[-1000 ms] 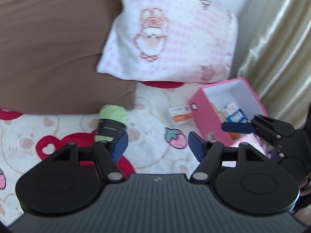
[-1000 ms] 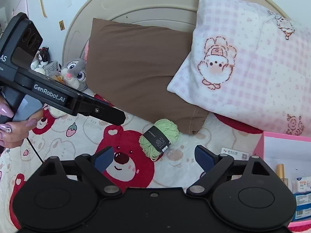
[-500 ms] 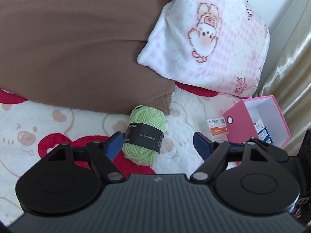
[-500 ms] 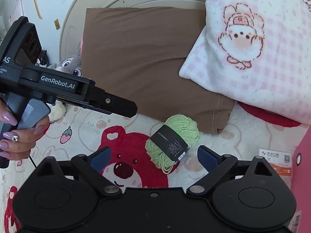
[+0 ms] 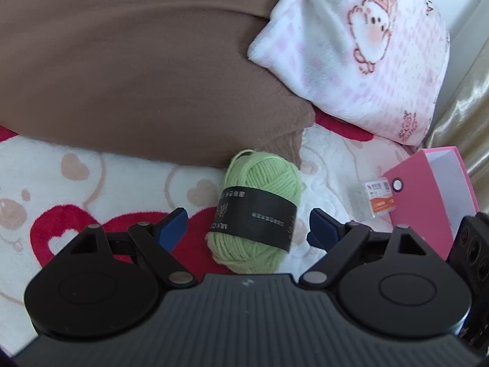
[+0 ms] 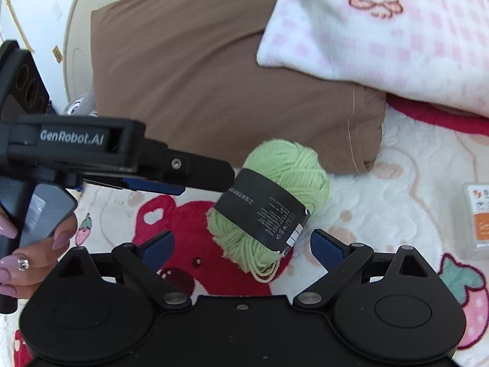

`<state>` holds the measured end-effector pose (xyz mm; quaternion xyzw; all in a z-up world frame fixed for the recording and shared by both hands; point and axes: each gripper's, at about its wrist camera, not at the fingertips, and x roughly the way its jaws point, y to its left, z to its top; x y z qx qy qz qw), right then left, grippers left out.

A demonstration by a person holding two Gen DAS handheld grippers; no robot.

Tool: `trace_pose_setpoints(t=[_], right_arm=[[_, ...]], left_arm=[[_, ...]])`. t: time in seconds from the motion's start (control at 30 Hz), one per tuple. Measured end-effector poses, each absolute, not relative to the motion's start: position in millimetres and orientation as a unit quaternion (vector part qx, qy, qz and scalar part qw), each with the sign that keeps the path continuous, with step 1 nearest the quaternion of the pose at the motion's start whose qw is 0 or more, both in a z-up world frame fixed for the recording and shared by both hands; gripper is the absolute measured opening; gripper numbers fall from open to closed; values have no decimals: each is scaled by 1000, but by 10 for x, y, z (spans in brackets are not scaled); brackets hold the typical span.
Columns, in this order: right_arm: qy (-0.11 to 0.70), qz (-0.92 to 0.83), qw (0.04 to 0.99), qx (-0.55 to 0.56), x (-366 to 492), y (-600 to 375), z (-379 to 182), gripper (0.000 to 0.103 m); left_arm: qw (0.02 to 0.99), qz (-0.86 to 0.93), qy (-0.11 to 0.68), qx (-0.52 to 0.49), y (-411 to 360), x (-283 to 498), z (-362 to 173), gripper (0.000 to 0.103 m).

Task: Organize objects
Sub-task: 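Move the left gripper to the green yarn ball, then close the left gripper around the yarn ball's black label band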

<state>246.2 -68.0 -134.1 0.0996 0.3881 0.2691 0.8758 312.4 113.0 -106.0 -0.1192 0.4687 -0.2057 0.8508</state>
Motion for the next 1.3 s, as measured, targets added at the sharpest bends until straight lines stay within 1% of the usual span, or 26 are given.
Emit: trace_pose_setpoints(t=[0.17, 0.27, 0.33, 0.4, 0.57, 0.6, 0.7, 0.77, 0.8, 0.83, 0.9, 0.97, 1.03, 1.17, 1.3], right_arm=[[387, 257, 880, 103, 2549, -597, -1560, 97], [387, 251, 880, 113, 2609, -575, -1634, 97], [388, 249, 880, 114, 2639, -560, -1674, 97], [386, 251, 881, 109, 2657, -542, -1700, 97], [379, 259, 882, 103, 2654, -556, -1691, 97], [379, 263, 882, 102, 2647, -555, -1681, 97], [374, 260, 886, 87, 2610, -546, -1632, 97], [368, 256, 890, 83, 2584, -569, -1598, 97], [367, 258, 890, 81, 2573, -587, -1584, 95], [368, 260, 889, 78, 2560, -603, -1572, 90], [367, 255, 892, 58, 2517, -629, -1546, 83], [367, 256, 893, 40, 2463, -670, -1511, 82], [370, 258, 892, 32, 2406, -736, -1470, 77], [385, 272, 882, 19, 2254, -935, -1378, 75], [420, 296, 858, 2, 2151, -1091, -1293, 77]], left_arm=[[835, -208, 488, -146, 1124, 3244, -1232, 86], [825, -213, 504, -140, 1082, 3276, -1302, 83], [821, -217, 508, -143, 1067, 3281, -1345, 73], [813, -219, 517, -155, 1062, 3289, -1404, 67], [799, -231, 527, -172, 1050, 3268, -1439, 60], [797, -234, 528, -176, 1049, 3266, -1429, 57], [784, -240, 536, -203, 1061, 3259, -1423, 53], [780, -242, 535, -215, 1043, 3224, -1420, 52], [780, -241, 535, -216, 1025, 3206, -1414, 52], [781, -239, 535, -217, 1005, 3191, -1411, 52], [777, -238, 538, -223, 977, 3163, -1412, 52], [767, -242, 544, -237, 970, 3121, -1424, 52], [760, -247, 550, -244, 948, 3065, -1435, 52], [745, -248, 561, -263, 869, 2846, -1450, 52], [736, -263, 579, -231, 706, 2655, -1388, 52]])
